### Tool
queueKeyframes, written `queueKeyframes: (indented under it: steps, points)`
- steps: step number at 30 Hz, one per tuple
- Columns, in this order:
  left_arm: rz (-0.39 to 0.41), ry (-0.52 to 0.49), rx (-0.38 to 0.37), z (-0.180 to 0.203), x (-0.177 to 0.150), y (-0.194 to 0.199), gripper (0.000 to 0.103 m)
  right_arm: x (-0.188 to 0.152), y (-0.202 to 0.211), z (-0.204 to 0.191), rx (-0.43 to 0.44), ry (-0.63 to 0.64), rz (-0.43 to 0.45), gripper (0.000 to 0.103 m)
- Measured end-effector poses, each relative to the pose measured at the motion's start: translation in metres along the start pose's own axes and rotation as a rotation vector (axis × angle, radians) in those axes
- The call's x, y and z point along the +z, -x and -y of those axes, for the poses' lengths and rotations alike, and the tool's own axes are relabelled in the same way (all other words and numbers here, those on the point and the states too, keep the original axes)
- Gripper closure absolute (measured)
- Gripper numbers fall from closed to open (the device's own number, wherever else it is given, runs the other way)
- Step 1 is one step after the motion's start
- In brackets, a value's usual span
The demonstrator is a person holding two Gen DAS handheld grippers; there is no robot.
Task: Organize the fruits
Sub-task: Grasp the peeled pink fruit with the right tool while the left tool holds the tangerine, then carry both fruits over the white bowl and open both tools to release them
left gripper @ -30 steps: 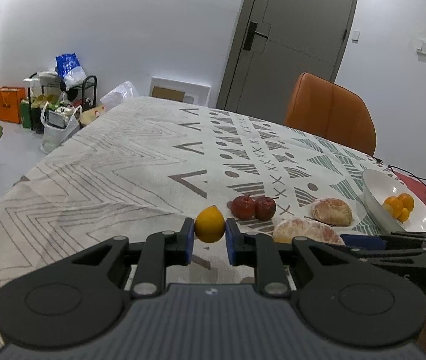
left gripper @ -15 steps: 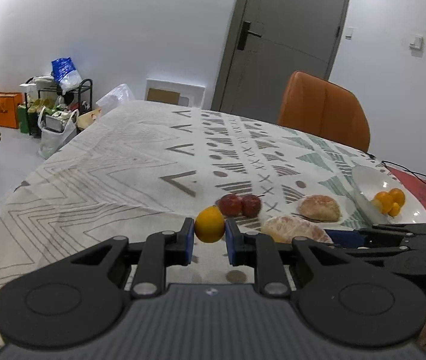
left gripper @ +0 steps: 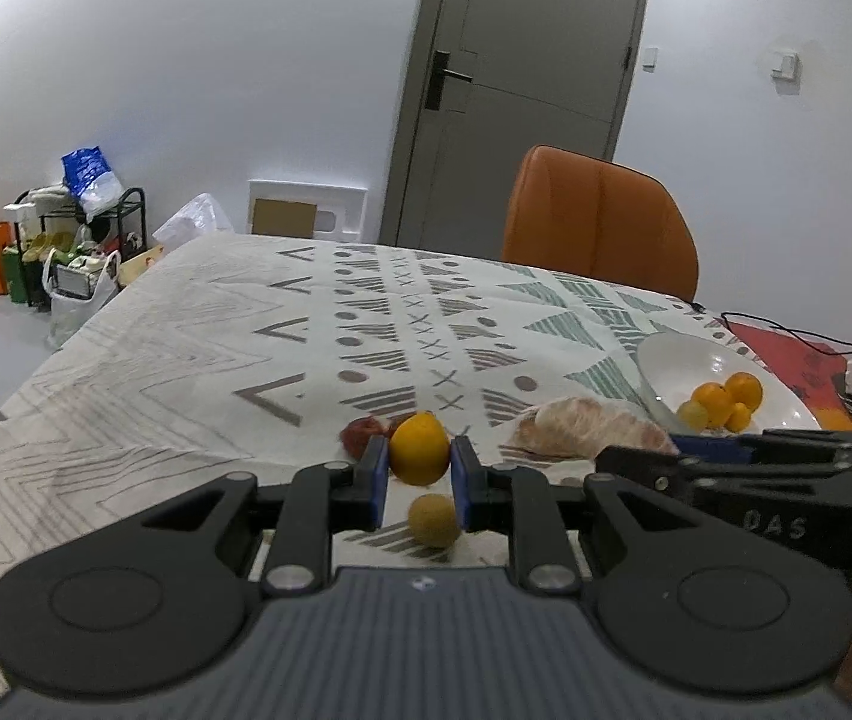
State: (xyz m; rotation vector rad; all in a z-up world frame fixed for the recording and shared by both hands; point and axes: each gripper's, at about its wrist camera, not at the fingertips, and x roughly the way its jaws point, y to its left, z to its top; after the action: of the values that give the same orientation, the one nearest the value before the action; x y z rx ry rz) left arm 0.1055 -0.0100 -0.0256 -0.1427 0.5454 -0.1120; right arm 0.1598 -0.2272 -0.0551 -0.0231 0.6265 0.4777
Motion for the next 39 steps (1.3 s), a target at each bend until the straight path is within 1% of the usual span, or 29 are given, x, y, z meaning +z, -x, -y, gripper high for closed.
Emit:
queueKeyframes:
  steps: [9, 15, 25, 39]
  points:
    - [0.015, -0.050, -0.023, 0.031, 0.006, -0.003, 0.083, 0.004, 0.026, 0.026, -0.029, -0.047, 0.066, 0.066]
    - [0.013, -0.074, -0.042, 0.051, 0.006, -0.008, 0.083, 0.001, 0.037, 0.044, -0.053, -0.078, 0.091, 0.066]
    - [0.008, -0.120, -0.084, 0.087, 0.005, -0.019, 0.083, -0.008, 0.054, 0.075, -0.101, -0.131, 0.128, 0.066]
    - [-0.007, -0.168, -0.141, 0.128, 0.006, -0.036, 0.083, -0.020, 0.066, 0.112, -0.153, -0.200, 0.152, 0.066]
